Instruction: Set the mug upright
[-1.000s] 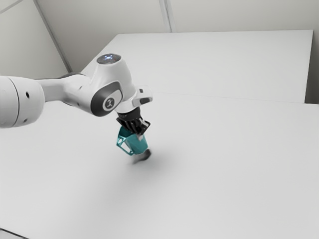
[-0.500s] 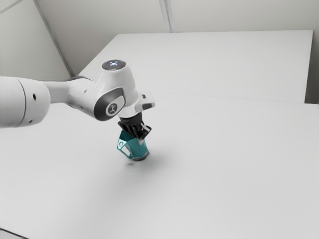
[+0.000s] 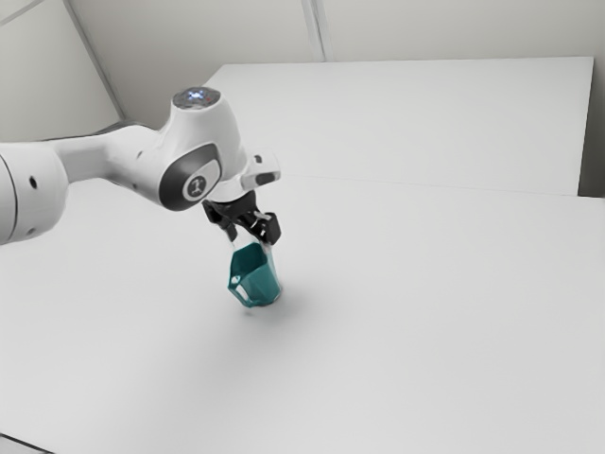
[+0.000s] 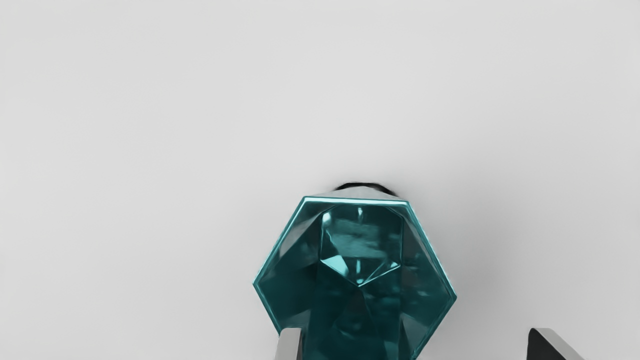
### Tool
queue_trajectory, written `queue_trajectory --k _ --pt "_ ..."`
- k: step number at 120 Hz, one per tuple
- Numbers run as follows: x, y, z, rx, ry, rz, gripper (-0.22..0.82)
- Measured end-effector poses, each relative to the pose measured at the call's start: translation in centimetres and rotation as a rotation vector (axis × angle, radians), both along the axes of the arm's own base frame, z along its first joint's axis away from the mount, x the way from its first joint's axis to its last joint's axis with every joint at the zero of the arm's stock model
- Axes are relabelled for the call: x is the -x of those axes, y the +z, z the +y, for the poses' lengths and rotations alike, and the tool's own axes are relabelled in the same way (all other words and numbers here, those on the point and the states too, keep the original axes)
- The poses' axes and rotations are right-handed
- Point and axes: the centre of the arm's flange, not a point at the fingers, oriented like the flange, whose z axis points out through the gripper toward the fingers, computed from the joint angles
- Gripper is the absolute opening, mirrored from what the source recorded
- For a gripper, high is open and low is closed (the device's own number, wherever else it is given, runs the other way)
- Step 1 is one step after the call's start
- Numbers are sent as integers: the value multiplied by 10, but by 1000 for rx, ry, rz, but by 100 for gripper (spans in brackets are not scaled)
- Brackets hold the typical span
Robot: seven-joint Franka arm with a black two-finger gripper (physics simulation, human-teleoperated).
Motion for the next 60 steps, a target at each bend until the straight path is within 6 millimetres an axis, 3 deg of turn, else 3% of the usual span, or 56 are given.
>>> queue_trajectory --k 13,25,37,60 --pt "-5 44 -6 19 14 -32 53" --pt "-20 105 -9 46 30 -77 56" --pt "-30 152 -8 63 55 -92 57" --pt "-28 199 -1 67 100 -59 59"
